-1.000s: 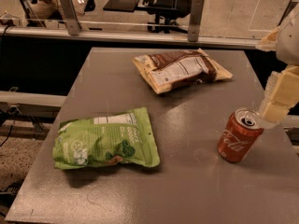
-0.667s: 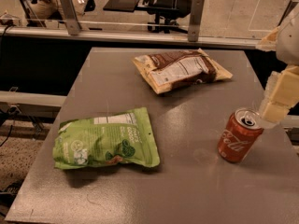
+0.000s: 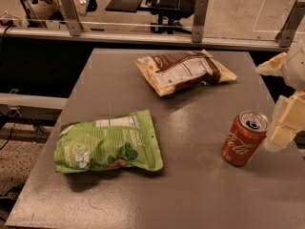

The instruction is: Move coke can near brown chip bag

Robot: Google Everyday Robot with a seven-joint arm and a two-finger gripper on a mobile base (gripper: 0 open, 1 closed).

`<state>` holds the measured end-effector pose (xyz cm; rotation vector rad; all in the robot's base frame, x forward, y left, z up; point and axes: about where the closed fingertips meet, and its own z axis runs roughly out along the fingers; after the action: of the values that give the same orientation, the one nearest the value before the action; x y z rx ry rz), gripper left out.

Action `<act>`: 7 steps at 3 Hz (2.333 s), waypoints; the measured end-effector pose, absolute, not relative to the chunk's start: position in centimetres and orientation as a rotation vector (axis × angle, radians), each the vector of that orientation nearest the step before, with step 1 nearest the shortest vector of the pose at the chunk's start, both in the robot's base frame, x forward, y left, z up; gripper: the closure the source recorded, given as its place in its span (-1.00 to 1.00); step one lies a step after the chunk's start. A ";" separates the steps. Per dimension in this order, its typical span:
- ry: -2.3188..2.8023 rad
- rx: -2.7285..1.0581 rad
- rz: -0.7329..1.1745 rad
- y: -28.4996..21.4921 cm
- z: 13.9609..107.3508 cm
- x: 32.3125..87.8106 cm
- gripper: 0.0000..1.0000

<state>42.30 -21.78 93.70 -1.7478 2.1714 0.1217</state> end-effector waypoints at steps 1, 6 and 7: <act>2.077 -1.815 0.208 -21.1 91.0 41.1 -1.00; 2.027 -1.852 0.227 -19.7 91.0 43.4 0.91; 2.061 -1.784 0.223 -19.5 92.1 47.3 1.00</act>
Offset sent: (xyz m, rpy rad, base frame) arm -0.0240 0.0127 -0.0548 0.0985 0.0226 0.1862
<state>47.28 -19.46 92.06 -1.7838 2.0612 0.2232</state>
